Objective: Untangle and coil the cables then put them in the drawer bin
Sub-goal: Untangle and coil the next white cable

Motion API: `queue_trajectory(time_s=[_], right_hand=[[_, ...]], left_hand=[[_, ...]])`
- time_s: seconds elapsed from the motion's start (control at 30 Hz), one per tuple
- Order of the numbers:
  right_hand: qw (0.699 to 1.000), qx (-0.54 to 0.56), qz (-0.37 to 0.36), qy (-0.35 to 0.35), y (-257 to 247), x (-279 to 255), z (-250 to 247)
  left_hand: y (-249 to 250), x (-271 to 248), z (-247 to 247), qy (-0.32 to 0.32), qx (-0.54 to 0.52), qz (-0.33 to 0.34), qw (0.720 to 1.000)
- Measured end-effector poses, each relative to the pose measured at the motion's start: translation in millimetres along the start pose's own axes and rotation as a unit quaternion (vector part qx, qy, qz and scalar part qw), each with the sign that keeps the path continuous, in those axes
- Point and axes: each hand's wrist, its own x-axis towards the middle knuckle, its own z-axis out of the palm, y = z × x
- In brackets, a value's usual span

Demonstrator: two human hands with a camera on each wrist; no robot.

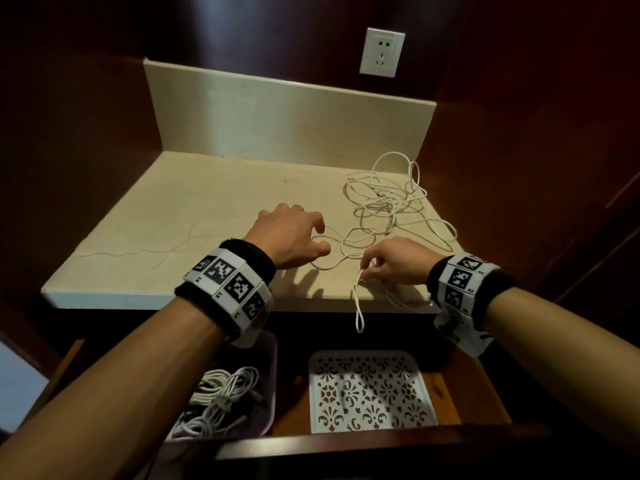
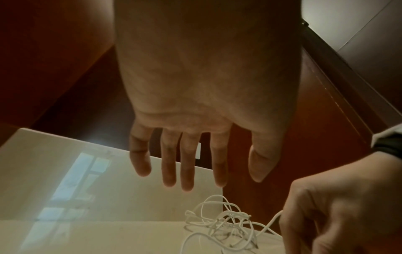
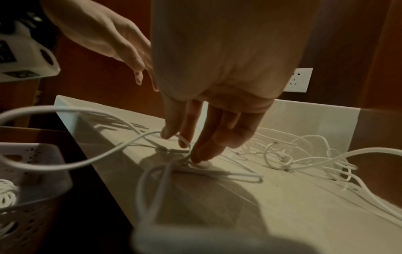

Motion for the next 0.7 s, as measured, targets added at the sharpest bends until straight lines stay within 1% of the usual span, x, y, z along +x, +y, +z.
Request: queue_trajectory(time_s=[0.1, 0.2, 0.37, 0.47, 0.57, 0.7], right_hand=[[0.999, 0.030, -0.002, 0.024, 4.3, 9.2, 0.0], [0.993, 0.105, 0.017, 0.060, 7.7, 18.8, -4.4], [0.969, 0.202, 0.057, 0.128, 6.8, 38.2, -18.2], [0.954, 0.248, 0.074, 0.154, 3.7, 46.6, -22.0], [0.953, 0.245, 0.081, 0.158, 3.5, 48.0, -20.6], [0.979, 0.160, 0.057, 0.113, 6.2, 39.4, -14.0]], left_hand=[[0.7, 5.0, 0.2, -0.011, 0.004, 0.015, 1.000], [-0.7, 9.0, -1.4, -0.014, 0.006, 0.023, 1.000], [-3.9, 14.3, -4.4, -0.005, 0.007, 0.026, 1.000], [-6.5, 16.1, -3.9, -0.005, 0.005, 0.023, 1.000], [-8.8, 16.9, -2.8, -0.002, 0.003, 0.018, 1.000], [-8.4, 14.1, -0.1, 0.005, -0.003, 0.013, 1.000]])
